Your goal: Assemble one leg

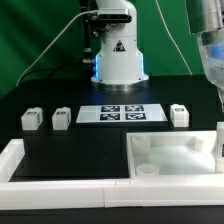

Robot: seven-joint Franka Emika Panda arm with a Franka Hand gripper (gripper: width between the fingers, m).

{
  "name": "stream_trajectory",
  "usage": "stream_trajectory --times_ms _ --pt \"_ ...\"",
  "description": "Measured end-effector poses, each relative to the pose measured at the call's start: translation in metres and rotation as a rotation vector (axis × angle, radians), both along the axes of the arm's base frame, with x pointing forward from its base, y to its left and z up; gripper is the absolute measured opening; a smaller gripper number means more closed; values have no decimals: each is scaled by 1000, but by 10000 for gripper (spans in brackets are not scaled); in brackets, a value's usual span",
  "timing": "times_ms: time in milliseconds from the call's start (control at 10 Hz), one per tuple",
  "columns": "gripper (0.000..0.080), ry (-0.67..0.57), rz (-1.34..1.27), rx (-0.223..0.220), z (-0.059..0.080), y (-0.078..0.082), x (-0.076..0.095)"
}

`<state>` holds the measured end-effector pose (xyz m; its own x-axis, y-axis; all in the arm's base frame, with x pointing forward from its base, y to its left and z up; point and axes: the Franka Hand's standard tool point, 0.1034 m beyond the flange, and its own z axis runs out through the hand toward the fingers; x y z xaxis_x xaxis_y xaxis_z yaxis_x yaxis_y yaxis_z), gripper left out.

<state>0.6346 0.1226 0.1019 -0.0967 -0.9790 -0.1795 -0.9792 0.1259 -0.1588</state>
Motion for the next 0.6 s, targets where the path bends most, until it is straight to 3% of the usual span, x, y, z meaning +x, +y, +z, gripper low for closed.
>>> stream_trajectory --times_ms 600 --pt "649 1 0 0 -1 0 0"
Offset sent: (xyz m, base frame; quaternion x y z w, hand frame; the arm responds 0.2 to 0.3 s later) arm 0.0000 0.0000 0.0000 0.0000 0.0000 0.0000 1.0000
